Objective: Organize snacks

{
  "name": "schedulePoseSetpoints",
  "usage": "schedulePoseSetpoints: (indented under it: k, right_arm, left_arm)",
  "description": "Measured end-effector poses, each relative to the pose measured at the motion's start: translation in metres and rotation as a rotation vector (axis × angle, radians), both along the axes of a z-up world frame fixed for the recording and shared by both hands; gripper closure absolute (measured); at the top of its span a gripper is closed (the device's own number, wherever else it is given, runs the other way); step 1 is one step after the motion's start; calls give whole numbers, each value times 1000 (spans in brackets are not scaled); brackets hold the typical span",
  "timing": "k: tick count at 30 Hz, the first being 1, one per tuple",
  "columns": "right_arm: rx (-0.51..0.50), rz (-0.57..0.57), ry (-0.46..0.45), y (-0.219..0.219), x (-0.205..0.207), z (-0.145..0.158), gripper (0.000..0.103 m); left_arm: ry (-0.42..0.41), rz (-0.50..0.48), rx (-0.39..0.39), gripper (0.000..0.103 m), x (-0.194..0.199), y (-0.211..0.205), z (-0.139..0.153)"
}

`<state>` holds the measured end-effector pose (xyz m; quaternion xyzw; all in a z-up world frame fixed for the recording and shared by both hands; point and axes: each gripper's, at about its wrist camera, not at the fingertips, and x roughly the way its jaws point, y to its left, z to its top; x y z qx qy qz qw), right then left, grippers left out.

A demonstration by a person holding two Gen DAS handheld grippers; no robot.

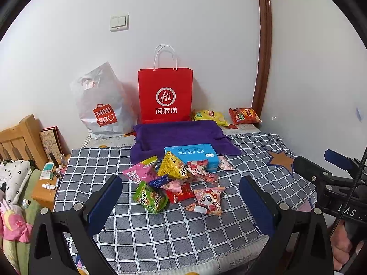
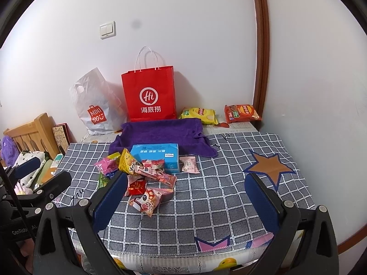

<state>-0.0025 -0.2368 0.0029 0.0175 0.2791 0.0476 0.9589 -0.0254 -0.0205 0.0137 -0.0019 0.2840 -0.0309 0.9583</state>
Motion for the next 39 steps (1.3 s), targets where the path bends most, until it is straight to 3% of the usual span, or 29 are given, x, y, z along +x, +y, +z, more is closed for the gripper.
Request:
schedulePoseSetpoints:
  k: [12,19,31,39]
  right_arm:
    - [-8,3,9,4,2,-8,3]
    - [-44,43,-1,13,12,-24,3]
    - [-28,15,140,7,69,-82,7]
    - [-22,90,236,36,103,-124,23]
  left_arm:
    - [14,2,-13,0,3,6,-7]
    - [61,26,-25,0,20,19,-25]
    - [215,84,-73,5,74,62,-82]
    - [301,164,-87,5,102,95,-122]
